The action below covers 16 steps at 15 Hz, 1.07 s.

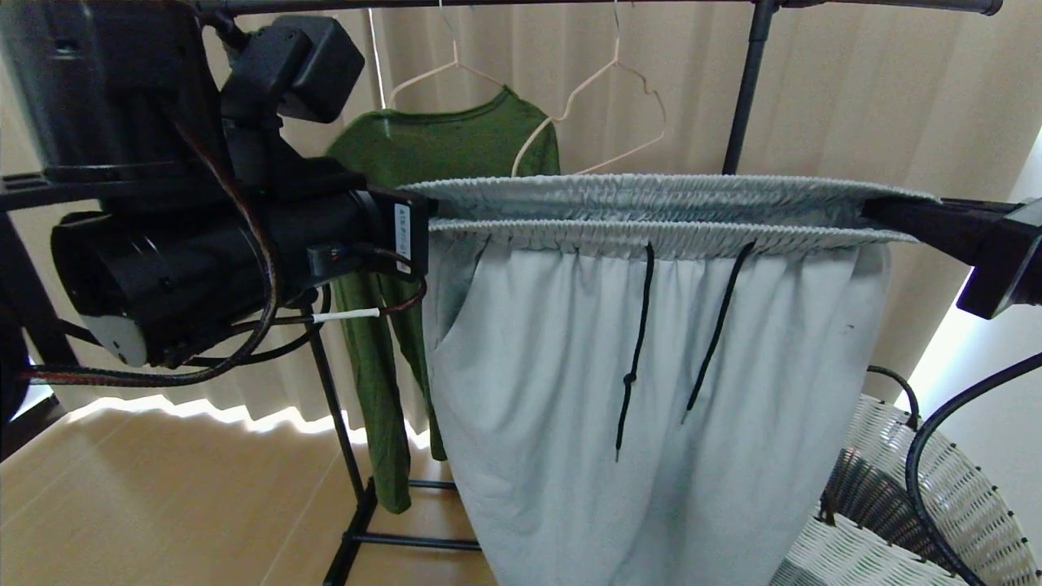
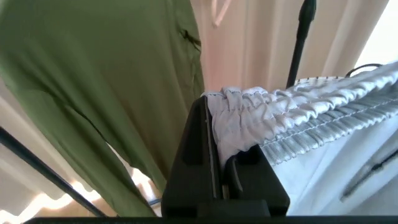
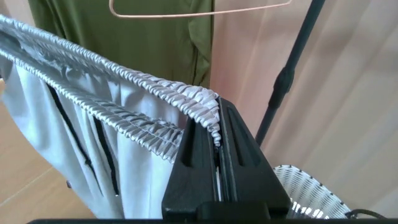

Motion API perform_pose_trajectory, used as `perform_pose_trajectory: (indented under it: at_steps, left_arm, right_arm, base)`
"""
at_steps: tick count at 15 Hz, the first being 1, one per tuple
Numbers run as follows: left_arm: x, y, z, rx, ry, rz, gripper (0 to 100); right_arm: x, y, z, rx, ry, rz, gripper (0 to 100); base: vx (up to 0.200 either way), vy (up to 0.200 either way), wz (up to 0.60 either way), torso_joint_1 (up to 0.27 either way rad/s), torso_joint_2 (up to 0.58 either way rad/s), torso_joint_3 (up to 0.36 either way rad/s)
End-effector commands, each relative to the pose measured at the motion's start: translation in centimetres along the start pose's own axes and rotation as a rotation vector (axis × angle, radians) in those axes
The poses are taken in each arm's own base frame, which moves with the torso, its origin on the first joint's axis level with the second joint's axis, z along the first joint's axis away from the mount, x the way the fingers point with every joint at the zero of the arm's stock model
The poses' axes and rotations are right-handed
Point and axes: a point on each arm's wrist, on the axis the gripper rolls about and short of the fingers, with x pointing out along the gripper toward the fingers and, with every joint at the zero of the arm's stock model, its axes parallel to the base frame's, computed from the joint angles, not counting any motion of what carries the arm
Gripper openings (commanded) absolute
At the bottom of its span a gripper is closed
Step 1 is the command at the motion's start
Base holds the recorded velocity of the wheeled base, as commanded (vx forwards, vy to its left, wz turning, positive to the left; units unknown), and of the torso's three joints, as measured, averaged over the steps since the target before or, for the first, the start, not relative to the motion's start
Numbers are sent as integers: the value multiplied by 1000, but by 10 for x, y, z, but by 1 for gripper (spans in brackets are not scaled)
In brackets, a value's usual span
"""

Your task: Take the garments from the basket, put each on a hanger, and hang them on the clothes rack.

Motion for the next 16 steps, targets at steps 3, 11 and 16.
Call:
perform_pose_trajectory:
  at_steps: [3,11,16]
  left_arm:
    - [-1,1,2,-1,-9,2,0]
    - [-4,0,4,4,-39,0,0]
    - [0,21,0,1,-16,159,0]
  right_arm:
    - [-1,0,4,-1,-16,1,0]
    - [-2,0,3,-1,-11,1,100]
    - [-19,4,-10,6,-17,136,100]
  base:
    - [0,0,0,0,0,0]
    - [0,0,0,0,0,0]
    - [0,0,0,0,0,0]
